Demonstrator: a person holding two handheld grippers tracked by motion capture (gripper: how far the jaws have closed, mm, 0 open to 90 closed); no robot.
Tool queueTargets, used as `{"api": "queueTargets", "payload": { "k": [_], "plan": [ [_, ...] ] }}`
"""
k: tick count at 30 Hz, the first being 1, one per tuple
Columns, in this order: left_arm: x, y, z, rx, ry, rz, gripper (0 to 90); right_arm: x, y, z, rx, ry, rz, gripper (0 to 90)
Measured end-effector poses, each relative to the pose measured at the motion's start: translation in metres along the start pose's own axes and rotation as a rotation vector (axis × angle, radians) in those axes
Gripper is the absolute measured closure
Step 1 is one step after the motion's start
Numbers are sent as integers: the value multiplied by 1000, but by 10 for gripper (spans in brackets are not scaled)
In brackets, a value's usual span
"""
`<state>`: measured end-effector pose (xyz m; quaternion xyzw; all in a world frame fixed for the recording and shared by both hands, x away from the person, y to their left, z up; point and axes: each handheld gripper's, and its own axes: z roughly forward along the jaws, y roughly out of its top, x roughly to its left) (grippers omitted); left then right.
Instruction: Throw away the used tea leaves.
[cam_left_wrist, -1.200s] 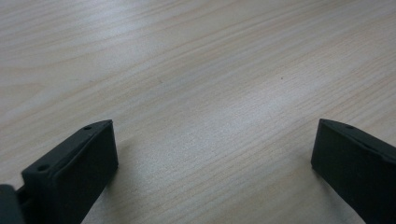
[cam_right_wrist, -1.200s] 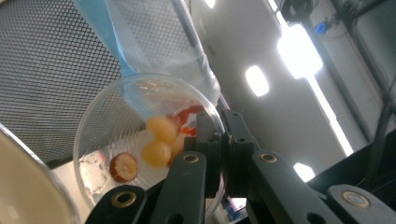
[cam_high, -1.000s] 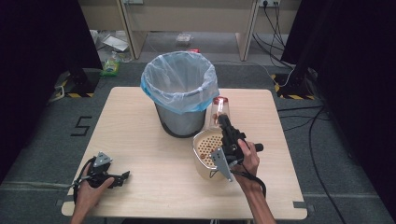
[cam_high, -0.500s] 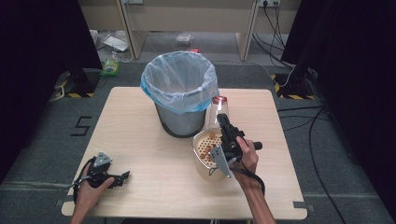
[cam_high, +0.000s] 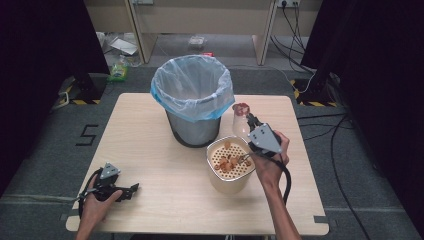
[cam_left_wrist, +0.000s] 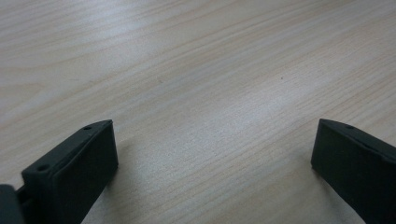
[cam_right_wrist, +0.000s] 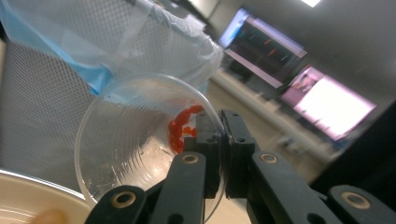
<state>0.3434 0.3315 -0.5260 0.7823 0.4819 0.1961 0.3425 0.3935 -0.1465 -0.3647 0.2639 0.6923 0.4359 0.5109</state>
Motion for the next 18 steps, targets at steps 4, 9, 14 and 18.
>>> {"api": "queueTargets", "payload": {
  "k": [4,9,14,18],
  "plan": [
    [0,0,0,0,0,0,0,-16,0,6,25,32,118,872],
    [0,0,0,1,0,0,0,-35,1,15,61,62,215,872],
    [0,0,0,1,0,0,0,-49,2,24,107,108,294,872],
    [0,0,0,1,0,0,0,-55,5,25,117,118,306,872]
  ]
}}
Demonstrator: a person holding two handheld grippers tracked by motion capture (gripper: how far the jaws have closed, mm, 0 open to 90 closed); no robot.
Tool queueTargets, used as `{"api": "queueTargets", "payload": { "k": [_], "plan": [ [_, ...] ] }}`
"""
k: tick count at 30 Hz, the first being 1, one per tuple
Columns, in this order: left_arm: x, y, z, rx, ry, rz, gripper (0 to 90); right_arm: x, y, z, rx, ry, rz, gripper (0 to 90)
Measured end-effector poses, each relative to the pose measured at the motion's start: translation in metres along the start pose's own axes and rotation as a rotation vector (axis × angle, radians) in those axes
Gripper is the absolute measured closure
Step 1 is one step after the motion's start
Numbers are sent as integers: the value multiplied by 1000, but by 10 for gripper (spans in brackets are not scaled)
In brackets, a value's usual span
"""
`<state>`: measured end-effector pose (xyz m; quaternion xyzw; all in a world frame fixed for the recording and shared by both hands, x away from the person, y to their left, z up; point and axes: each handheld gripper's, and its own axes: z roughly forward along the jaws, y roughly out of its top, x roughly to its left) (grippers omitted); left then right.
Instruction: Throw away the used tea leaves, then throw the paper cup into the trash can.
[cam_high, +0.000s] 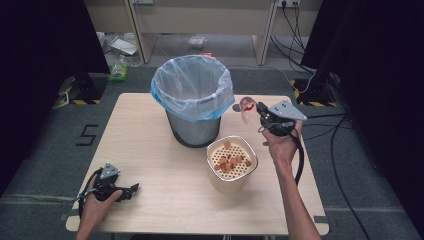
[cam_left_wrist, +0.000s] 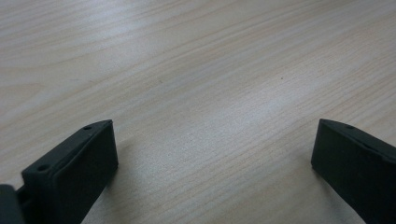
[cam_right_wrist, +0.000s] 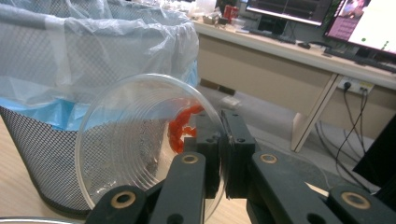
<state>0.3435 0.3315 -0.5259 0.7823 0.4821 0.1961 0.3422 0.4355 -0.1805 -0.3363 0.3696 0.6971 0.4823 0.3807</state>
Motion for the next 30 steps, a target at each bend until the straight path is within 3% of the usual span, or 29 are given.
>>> {"api": "queueTargets", "payload": {
  "k": [6,15,24,30],
  "plan": [
    [0,0,0,0,0,0,0,-10,15,-1,-1,13,25,871],
    [0,0,0,0,0,0,0,-18,37,-5,-12,-2,7,870],
    [0,0,0,-1,1,-1,0,-30,54,4,-2,-10,15,870],
    [0,0,0,-2,1,-1,0,-31,79,9,-10,-9,1,870]
  ]
}}
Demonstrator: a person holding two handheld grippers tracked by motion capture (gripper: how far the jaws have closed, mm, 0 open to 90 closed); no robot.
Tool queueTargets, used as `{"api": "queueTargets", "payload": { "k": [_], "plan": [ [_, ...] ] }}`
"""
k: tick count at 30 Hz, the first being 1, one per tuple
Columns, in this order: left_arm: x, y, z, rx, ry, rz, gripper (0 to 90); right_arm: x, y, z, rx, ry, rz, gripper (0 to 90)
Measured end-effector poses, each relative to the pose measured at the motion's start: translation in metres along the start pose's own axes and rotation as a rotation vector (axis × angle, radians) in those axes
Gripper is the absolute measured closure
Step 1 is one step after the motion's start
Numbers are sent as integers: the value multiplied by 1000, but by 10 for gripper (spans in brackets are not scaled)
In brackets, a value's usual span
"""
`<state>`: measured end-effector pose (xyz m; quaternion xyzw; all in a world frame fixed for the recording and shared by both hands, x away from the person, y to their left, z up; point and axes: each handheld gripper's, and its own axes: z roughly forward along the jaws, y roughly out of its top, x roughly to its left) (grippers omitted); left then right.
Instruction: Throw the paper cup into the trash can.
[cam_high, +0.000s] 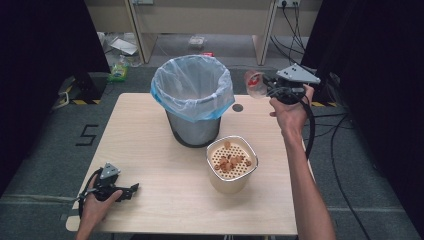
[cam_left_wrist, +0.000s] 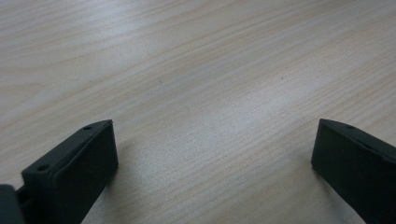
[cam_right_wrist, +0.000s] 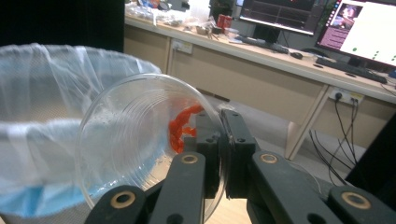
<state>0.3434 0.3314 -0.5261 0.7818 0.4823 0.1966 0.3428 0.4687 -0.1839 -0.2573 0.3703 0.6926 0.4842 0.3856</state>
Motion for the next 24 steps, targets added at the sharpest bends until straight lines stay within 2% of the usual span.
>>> {"api": "queueTargets", "payload": {
  "k": [7,12,14,20,24],
  "plan": [
    [0,0,0,0,0,0,0,9,22,9,-9,13,-26,869],
    [0,0,0,0,0,0,0,22,40,22,-19,46,-49,869],
    [0,0,0,0,0,0,0,26,43,25,-17,54,-52,869],
    [0,0,0,0,0,0,0,48,51,45,-1,113,-73,868],
    [0,0,0,0,-1,0,0,60,53,59,16,135,-80,867]
  ]
}}
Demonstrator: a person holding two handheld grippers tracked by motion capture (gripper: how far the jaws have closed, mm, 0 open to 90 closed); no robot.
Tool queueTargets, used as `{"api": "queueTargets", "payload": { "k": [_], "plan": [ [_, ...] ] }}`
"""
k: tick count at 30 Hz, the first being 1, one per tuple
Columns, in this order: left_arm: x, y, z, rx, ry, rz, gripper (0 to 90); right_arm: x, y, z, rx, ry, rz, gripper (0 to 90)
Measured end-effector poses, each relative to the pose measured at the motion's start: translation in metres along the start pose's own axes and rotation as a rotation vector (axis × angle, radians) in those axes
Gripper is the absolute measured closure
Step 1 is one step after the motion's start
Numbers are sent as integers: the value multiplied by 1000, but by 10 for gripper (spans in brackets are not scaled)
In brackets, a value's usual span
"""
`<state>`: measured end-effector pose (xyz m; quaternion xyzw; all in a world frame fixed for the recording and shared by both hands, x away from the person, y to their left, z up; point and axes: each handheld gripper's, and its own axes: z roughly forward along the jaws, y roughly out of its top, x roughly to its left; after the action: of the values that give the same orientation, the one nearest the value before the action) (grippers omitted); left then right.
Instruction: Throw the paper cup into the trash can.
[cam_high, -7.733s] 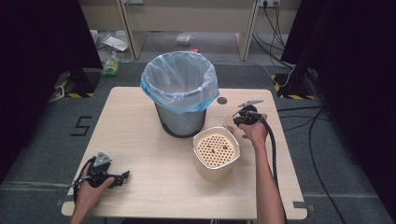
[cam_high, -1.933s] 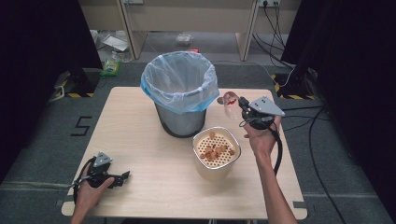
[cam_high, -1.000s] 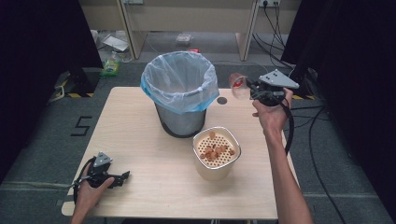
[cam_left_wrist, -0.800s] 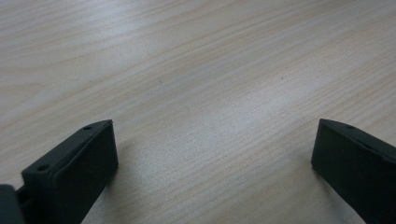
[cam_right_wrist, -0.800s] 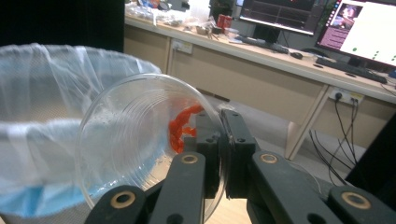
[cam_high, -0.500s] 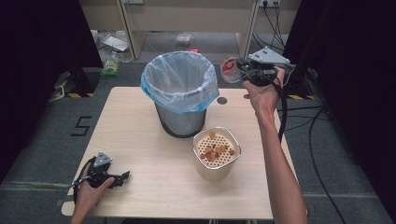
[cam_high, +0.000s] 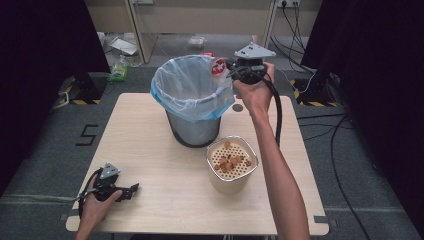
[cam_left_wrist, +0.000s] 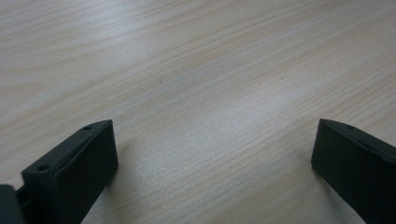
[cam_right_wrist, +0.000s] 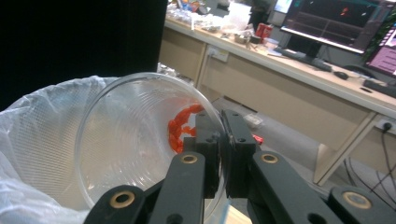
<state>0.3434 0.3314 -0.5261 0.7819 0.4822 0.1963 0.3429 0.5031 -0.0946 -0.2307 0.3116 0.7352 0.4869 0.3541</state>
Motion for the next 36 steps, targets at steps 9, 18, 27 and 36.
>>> {"api": "queueTargets", "payload": {
  "k": [9,18,27,36],
  "plan": [
    [0,0,0,0,-2,1,0,13,3,23,-13,43,42,712],
    [-1,-1,-1,-1,-3,0,0,-6,-3,2,-14,13,71,629],
    [-1,-1,-1,0,-2,1,0,-28,-35,-25,50,-35,91,544],
    [-1,-1,-1,0,-2,1,0,-42,-62,-47,88,-78,112,447]
  ]
}}
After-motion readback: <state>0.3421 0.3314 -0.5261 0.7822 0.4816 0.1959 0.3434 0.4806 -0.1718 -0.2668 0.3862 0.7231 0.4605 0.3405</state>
